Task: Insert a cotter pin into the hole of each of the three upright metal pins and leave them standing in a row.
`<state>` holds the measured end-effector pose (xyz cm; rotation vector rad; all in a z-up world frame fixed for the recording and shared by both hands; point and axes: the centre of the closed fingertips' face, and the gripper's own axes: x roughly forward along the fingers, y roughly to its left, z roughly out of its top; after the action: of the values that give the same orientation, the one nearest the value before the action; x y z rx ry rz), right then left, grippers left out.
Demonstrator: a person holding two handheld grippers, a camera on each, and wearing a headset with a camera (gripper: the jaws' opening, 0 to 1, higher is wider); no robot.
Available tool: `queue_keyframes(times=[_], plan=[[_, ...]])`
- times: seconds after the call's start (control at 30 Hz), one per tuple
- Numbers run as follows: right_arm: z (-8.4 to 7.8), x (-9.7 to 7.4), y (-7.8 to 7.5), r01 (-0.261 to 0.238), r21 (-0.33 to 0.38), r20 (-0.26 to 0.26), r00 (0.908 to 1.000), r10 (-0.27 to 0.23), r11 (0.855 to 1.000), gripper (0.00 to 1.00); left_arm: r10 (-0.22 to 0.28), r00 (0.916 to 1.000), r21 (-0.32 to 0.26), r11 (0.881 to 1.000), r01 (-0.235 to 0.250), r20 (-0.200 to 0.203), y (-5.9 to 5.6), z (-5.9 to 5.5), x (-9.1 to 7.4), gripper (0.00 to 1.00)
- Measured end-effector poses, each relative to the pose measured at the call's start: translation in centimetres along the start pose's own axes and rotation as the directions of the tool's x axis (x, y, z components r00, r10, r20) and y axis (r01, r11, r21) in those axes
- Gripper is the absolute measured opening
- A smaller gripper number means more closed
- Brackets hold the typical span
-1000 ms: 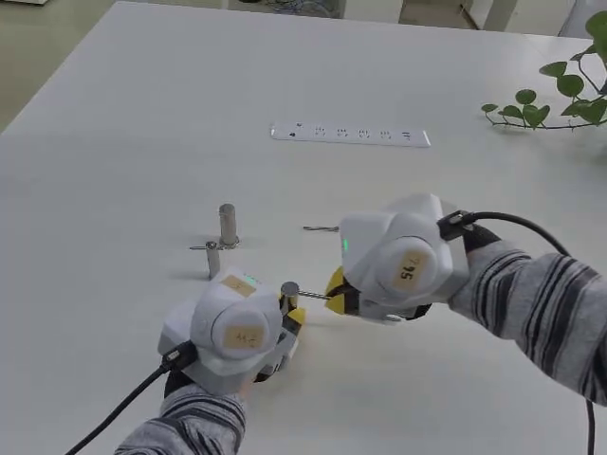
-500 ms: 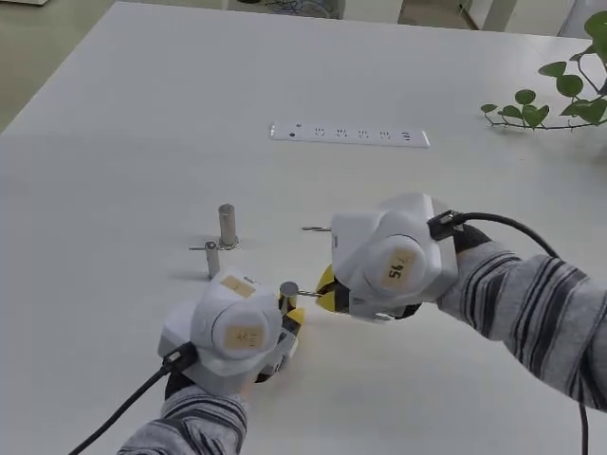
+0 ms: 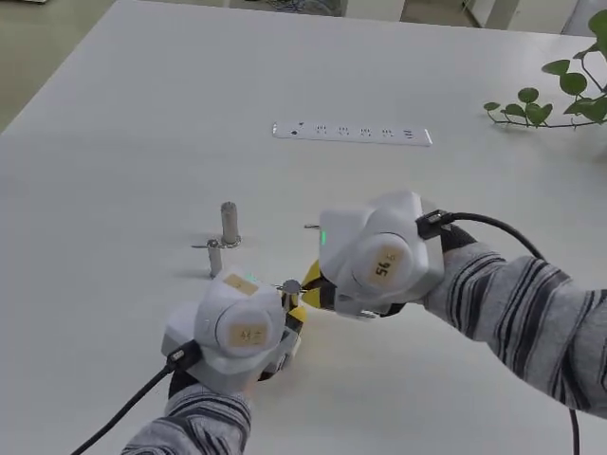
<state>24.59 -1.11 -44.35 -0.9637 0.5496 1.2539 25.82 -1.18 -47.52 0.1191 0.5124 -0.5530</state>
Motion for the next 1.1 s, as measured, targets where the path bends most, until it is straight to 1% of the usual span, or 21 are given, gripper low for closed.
queue_keyframes(times=[0.1,0.17,0.27,0.37,0.47,0.57,0.67,0.73,0.8,1.07,1.1], plan=[[0.1,-0.3,-0.2,0.01,0.021,0.006,0.9999,-0.01,1.0,0.04,0.001,1.0,-0.001,1.0,-0.001,0.0,0.0,0.0,0.0,0.09],[0.1,-0.6,-0.1,0.007,0.034,0.01,0.9999,-0.008,0.999,0.05,0.003,1.0,0.0,1.0,-0.003,0.0,0.0,0.0,0.0,0.09],[-0.3,-0.9,0.0,0.007,0.041,-0.002,1.0,-0.007,0.999,0.05,0.005,1.0,-0.002,1.0,-0.005,0.0,0.0,0.0,0.0,0.09],[-0.4,-1.1,0.3,-0.005,0.056,0.003,1.0,0.004,0.998,0.01,0.005,1.0,-0.004,1.0,-0.005,-0.001,0.0,0.0,0.0,0.1],[-0.8,-1.0,0.2,0.004,0.04,-0.01,0.9999,-0.004,0.999,0.0,0.006,1.0,-0.003,1.0,-0.006,-0.001,0.0,0.0,0.1,0.1],[-0.7,-1.0,0.1,0.008,0.035,-0.006,1.0,-0.008,0.999,0.0,0.005,1.0,-0.002,1.0,-0.005,-0.002,0.0,0.0,0.1,0.1],[-0.6,-0.8,0.0,0.007,0.011,-0.008,0.9999,-0.007,1.0,0.0,0.006,1.0,-0.001,1.0,-0.006,-0.002,0.0,0.0,0.1,0.1],[-0.2,-0.8,0.1,0.005,-0.001,0.004,1.0,-0.005,1.0,0.0,0.007,1.0,-0.001,1.0,-0.007,-0.003,0.0,0.0,0.1,0.1],[-0.2,-0.7,0.0,0.007,-0.013,-0.003,1.0,-0.007,1.0,0.0,0.008,1.0,-0.001,1.0,-0.008,-0.003,0.0,0.0,0.1,0.1],[-0.1,-0.6,0.0,0.006,-0.014,0.0,1.0,-0.006,1.0,0.0,0.016,0.9999,-0.003,1.0,-0.016,-0.005,0.0,-0.1,0.1,0.09],[0.0,-0.6,0.0,0.01,0.002,0.009,0.9999,-0.01,1.0,0.0,0.017,0.9998,-0.002,1.0,-0.017,-0.005,0.0,-0.1,0.1,0.09]])
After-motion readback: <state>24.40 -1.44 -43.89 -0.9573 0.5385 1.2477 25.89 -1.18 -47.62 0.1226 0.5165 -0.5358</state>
